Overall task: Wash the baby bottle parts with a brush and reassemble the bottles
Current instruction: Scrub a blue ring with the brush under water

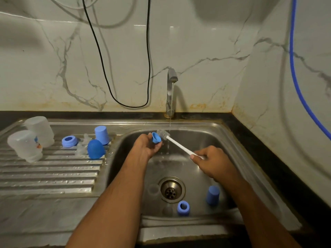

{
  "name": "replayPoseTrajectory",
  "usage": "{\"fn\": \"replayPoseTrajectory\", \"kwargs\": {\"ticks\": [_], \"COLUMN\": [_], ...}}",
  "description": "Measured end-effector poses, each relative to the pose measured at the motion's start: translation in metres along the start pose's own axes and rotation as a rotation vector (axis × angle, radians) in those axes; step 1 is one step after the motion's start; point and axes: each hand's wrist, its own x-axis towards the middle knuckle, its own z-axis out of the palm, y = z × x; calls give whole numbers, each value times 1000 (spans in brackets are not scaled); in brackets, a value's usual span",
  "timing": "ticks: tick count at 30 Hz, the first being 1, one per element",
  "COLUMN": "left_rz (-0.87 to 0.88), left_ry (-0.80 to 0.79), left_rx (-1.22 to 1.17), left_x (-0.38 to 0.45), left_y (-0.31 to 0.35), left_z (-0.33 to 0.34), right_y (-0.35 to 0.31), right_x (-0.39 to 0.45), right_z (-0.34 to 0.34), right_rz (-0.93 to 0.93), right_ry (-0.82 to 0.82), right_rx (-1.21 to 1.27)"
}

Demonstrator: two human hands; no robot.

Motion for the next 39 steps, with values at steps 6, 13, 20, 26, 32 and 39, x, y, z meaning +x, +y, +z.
{"fn": "replayPoseTrajectory", "kwargs": {"ticks": [6, 13, 20, 26, 32, 39], "left_rz": [112, 245, 354, 337, 392, 401], "left_ry": [22, 79, 76, 65, 63, 90], "left_rx": [204, 427, 495, 474, 492, 460], "left_x": [4, 5, 14, 10, 8, 12], "left_y": [7, 7, 0, 2, -2, 0], "left_z": [-1, 6, 4, 5, 10, 6], "right_y": [-8, -11, -6, -7, -11, -6], "right_x": [5, 1, -2, -12, -17, -14], "right_z": [-3, -6, -9, -13, -10, -17], "right_rz": [-89, -87, -47, -113, -34, -111], "right_ry": [-14, 78, 5, 109, 141, 69], "right_rx": [-302, -464, -363, -406, -409, -297]}}
